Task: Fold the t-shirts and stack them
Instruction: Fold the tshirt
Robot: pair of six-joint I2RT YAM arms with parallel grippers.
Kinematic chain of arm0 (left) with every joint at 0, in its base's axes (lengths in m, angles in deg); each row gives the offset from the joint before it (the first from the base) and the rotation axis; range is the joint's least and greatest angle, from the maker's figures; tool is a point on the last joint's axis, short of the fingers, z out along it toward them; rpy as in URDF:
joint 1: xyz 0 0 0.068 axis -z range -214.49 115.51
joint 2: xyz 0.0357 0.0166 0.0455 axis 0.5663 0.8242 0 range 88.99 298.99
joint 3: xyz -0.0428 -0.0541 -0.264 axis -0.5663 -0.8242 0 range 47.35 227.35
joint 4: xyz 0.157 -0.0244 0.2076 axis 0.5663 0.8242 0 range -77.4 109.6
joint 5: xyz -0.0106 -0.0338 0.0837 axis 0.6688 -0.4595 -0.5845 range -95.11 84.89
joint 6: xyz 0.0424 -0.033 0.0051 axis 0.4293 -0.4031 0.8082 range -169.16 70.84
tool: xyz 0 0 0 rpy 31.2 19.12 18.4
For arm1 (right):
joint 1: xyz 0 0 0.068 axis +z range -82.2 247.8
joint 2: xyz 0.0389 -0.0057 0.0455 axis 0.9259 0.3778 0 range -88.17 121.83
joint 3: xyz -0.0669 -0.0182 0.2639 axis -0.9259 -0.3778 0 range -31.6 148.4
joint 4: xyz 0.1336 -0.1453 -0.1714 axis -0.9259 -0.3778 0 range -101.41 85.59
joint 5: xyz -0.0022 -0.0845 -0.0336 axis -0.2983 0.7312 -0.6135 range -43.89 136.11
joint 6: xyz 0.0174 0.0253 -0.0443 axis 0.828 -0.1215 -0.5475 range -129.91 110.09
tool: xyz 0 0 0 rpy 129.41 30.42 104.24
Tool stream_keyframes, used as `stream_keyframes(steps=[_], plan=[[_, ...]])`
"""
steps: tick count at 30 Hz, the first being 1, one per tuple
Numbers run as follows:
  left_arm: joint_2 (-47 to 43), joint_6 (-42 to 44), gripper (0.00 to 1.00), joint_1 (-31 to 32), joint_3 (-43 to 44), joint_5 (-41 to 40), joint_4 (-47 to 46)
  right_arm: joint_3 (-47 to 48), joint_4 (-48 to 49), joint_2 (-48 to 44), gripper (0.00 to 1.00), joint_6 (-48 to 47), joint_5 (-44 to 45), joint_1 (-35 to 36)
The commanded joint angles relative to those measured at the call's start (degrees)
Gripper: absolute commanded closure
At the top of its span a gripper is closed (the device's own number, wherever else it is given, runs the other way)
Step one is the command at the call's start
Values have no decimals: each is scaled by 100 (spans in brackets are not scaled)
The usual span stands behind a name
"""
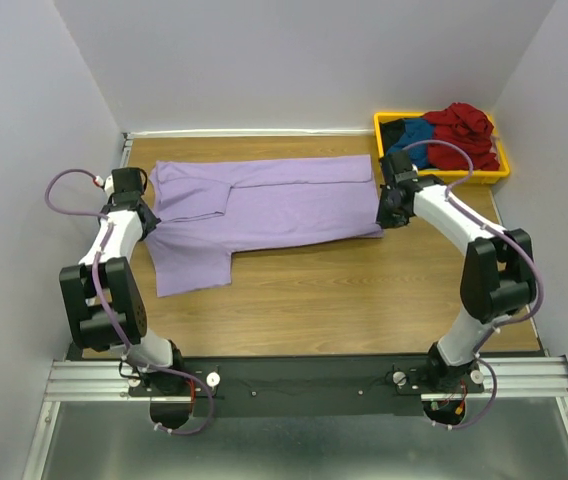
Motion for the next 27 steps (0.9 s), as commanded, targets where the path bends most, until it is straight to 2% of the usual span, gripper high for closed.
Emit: stream_keyframes(steps=[1, 14, 27], plan=[[522, 19, 100, 8, 469, 108, 27, 671, -112, 597, 99, -222, 397, -41], [1841, 46, 100, -1, 2008, 363, 80, 2044, 37, 1900, 99, -513, 749, -208], [2413, 125, 100, 8, 2387, 442, 71, 2941, 64, 2577, 99, -662, 995, -243]])
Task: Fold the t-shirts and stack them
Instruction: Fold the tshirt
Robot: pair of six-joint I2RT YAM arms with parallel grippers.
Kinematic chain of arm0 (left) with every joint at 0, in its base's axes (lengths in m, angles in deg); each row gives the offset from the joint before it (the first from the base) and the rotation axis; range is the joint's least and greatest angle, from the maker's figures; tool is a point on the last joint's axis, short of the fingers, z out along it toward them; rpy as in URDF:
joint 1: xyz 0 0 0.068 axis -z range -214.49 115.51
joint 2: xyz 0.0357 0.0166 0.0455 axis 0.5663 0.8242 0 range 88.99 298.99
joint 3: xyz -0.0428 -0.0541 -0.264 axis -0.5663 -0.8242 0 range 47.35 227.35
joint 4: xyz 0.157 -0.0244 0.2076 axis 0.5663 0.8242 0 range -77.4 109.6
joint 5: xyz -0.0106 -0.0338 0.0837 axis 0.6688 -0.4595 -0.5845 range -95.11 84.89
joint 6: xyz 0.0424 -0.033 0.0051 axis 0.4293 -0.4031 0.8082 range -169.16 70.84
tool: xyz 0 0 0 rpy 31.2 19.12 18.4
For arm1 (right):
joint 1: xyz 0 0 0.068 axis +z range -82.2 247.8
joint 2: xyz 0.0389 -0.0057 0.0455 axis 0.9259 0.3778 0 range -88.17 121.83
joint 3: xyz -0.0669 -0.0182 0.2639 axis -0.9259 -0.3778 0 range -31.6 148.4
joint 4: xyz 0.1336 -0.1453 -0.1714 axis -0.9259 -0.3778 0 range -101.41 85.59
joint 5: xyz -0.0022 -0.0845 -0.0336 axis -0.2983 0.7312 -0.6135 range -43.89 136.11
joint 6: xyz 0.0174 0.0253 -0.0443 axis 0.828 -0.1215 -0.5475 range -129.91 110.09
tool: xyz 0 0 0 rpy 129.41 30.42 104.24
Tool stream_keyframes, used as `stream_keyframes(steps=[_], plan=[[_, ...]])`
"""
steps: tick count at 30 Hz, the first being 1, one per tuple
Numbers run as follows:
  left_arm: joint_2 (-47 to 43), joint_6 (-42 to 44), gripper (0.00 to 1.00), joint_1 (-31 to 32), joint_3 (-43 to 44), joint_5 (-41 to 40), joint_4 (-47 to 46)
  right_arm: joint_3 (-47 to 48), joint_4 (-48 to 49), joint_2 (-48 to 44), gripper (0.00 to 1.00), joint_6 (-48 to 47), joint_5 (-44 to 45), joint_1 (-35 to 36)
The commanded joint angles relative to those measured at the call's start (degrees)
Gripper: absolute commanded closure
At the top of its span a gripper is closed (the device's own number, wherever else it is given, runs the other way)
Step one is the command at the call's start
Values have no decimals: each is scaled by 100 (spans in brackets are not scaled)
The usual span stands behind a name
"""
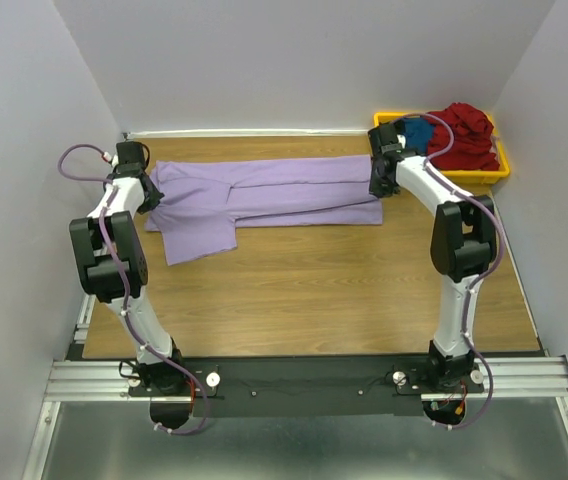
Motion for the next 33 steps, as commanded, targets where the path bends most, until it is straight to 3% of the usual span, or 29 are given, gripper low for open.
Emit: stream_keyframes(steps=[1, 16, 18, 21, 22, 23, 25, 30, 33], plan=[[197, 92, 100, 8, 184, -15, -49, 275, 11, 334, 99, -138, 386, -53], [294, 4, 99, 26, 131, -199, -251, 442, 170, 756, 96, -164, 500, -62], [259, -22, 94, 34, 123, -182, -277, 433, 170, 748, 93, -173, 483, -62], [-4, -57, 76, 43, 18, -76, -383, 389, 170, 512, 77, -147, 343, -53], [-5, -57, 76, 43, 17, -67, -383, 363, 170, 510, 77, -146, 342, -62], [-162, -57, 69, 43, -44, -67, -409, 328, 170, 328, 69, -129, 255, -53], [-347, -49, 62, 61, -132, -76, -427, 162, 178, 125, 65, -94, 175, -62], [-1225, -119, 51, 52, -860, -208, -620, -392, 266, -465, 64, 47, -457, -53], [-1700, -119, 51, 52, -1396, -226, -761, -919, 459, -772, 65, 135, -958, -62]])
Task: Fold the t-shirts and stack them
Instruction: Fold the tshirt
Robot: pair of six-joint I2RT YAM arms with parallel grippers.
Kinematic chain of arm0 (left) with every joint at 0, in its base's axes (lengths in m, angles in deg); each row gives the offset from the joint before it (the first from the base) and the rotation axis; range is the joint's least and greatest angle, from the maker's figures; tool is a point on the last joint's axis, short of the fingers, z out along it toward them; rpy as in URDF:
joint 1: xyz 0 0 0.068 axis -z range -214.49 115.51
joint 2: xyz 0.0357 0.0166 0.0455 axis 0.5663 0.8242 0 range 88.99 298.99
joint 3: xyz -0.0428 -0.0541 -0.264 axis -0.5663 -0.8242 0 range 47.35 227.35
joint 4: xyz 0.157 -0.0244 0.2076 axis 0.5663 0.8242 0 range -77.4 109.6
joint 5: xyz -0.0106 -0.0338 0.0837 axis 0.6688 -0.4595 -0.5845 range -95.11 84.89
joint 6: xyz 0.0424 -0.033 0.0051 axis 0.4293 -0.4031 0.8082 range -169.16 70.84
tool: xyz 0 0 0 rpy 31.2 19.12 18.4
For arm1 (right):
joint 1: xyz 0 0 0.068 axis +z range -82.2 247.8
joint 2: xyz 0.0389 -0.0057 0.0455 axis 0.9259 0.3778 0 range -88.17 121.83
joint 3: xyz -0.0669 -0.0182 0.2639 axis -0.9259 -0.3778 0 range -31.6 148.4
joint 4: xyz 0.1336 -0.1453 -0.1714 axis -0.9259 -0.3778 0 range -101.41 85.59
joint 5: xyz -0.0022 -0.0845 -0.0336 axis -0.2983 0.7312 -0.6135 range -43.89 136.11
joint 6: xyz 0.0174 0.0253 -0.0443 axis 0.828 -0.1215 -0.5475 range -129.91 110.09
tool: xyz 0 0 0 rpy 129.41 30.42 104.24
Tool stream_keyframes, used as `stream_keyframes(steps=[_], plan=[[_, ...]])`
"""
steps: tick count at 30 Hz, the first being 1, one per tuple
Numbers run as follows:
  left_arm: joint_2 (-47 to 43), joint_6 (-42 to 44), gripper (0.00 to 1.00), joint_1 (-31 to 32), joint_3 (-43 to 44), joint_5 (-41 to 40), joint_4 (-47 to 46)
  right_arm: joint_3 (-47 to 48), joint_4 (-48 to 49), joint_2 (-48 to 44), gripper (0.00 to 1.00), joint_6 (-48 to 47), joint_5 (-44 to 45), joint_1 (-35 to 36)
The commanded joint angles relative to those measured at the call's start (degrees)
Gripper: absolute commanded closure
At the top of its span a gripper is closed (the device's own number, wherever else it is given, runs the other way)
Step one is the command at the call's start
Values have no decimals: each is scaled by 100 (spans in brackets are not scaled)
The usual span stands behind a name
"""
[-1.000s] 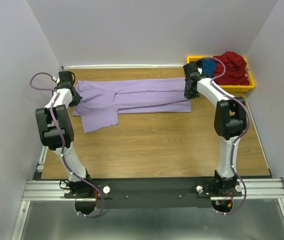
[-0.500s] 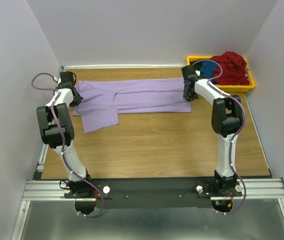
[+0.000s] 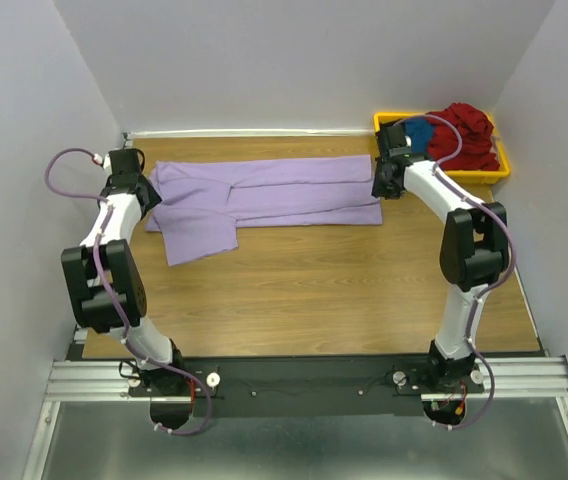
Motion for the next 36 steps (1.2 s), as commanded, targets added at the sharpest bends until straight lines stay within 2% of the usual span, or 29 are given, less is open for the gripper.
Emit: stream_keyframes(steps=[1, 6, 9, 12, 17, 24, 32, 33, 36], plan=[[-658, -47, 51, 15, -660, -97, -289, -795, 428, -558, 66, 222, -956, -22], [-1037, -47, 52, 32, -1505, 360, -622, -1412, 1080, -762, 70, 451, -1678, -40], [-968, -46, 60, 41, -1665, 396, -790, -1588, 1344, -753, 72, 565, -1889, -40], [-880, -204, 74, 15, -1603, 378, -1027, -1790, 1555, -735, 76, 636, -1925, -75], [-529, -275, 82, -29, -1314, 264, -1300, -1843, 1766, -656, 77, 688, -1934, -163], [271, -214, 89, -248, -830, -25, -1239, -1826, 1907, -445, 77, 741, -1925, -286], [922, -108, 91, -319, -706, -17, -1203, -2045, 2030, -164, 78, 750, -1934, -523], [948, -91, 95, -319, -707, -61, -1203, -2089, 2039, -155, 78, 733, -1899, -549], [1089, -47, 95, -328, -672, -131, -1116, -2195, 2047, -94, 78, 671, -1820, -663]])
